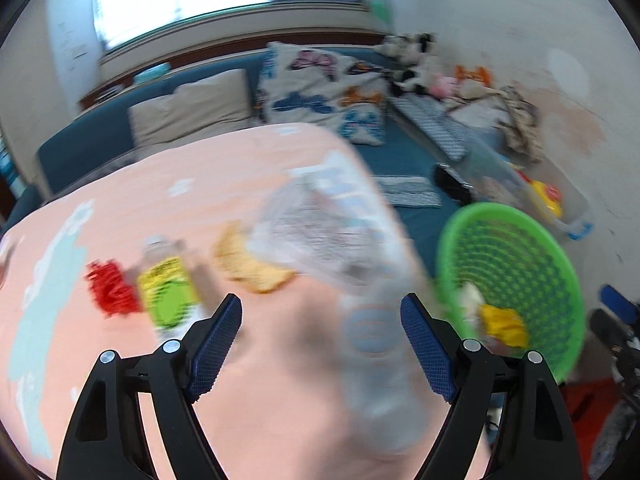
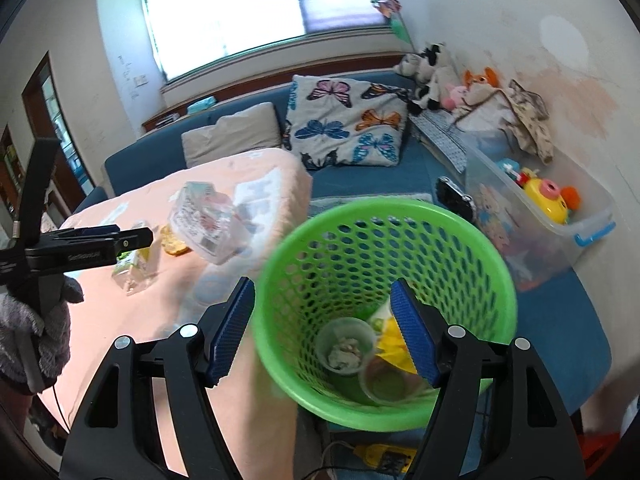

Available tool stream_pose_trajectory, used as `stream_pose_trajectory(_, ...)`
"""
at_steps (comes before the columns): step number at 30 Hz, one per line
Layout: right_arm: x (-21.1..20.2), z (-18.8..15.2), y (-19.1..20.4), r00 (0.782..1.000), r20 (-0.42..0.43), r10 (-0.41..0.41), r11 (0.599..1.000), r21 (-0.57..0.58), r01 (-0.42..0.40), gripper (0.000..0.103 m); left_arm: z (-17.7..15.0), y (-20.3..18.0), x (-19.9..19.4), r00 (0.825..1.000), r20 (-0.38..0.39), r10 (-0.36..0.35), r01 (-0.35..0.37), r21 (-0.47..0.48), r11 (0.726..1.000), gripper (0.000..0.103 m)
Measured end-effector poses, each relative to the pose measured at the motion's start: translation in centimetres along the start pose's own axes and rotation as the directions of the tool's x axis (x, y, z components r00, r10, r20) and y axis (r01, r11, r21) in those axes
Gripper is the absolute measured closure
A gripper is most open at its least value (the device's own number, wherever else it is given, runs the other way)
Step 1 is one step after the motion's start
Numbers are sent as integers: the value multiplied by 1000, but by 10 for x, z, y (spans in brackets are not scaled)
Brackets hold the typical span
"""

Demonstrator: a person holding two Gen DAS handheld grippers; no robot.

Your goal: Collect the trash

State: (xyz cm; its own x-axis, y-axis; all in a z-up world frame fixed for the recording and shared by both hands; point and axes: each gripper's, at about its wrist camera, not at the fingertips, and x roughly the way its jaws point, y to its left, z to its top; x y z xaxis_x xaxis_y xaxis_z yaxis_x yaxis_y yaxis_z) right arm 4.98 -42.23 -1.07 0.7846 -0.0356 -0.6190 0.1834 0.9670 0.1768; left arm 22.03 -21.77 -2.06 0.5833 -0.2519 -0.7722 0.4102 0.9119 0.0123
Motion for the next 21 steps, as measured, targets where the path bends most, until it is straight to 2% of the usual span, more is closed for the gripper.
stream_pose_trajectory(8, 11, 7, 31, 999, -14, 48, 998, -36, -49, 32, 3, 79, 25, 990, -61, 127, -135, -153, 979, 24)
stream_pose_trajectory(15, 21, 4, 54, 995, -44, 89, 994, -62, -92, 31, 5, 104, 52, 980, -107, 168, -185, -176, 967, 24)
stream_pose_trajectory(21, 29, -3, 71, 990, -75, 117, 988, -88, -123, 31, 6, 121, 75, 974, -157, 164, -197, -225, 954, 24)
